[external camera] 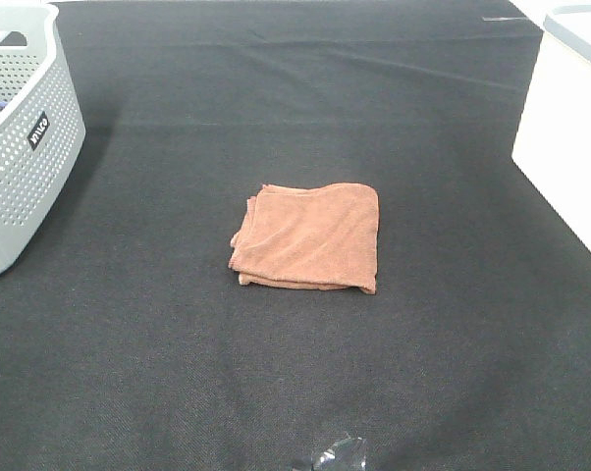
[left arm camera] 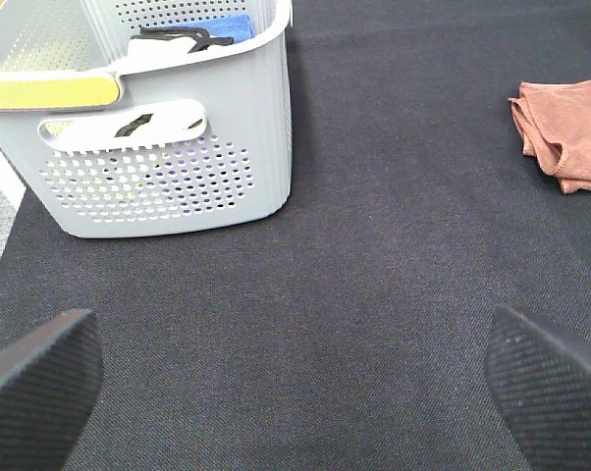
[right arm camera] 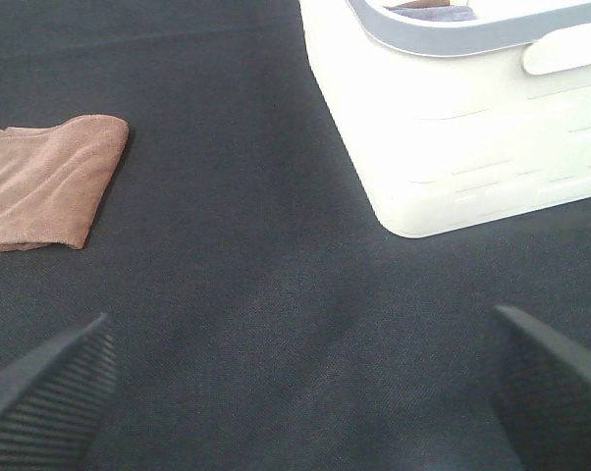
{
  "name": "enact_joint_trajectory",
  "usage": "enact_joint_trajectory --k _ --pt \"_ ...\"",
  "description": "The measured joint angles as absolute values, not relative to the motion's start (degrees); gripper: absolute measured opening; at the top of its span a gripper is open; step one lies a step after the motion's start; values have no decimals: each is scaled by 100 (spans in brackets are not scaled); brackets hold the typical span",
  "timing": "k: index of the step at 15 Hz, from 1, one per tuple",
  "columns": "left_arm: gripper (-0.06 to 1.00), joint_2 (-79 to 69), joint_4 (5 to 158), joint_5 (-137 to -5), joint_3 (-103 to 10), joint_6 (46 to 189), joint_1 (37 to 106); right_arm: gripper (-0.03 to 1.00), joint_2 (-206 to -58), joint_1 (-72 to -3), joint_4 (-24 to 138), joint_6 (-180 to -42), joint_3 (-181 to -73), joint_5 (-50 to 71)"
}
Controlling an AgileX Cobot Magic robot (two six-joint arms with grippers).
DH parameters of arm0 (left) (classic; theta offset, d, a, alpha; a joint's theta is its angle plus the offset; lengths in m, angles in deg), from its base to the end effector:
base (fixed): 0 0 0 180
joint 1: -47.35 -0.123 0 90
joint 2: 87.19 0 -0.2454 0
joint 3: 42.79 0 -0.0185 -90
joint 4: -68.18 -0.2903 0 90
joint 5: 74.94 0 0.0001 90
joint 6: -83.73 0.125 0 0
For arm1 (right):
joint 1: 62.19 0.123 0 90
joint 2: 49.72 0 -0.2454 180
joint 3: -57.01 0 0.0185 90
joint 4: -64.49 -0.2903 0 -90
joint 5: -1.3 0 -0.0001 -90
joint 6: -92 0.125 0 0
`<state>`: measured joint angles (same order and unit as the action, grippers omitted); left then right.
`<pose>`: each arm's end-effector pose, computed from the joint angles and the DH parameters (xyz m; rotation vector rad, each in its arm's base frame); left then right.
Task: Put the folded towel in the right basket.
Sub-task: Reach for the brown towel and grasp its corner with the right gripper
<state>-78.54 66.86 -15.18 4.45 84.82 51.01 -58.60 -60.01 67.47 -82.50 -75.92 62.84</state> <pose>0.1000 -0.0039 0.2838 0.0827 2.0166 -0.0010 0.0986 -0.0020 0.2811 0.0624 2.0486 0.0212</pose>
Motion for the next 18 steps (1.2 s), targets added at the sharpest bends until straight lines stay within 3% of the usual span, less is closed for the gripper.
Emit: enact_joint_trajectory --k 18 --pt "99 -7854 6686 -1518 445 8482 5101 97 -5861 -6001 6747 -8250 -7592 6284"
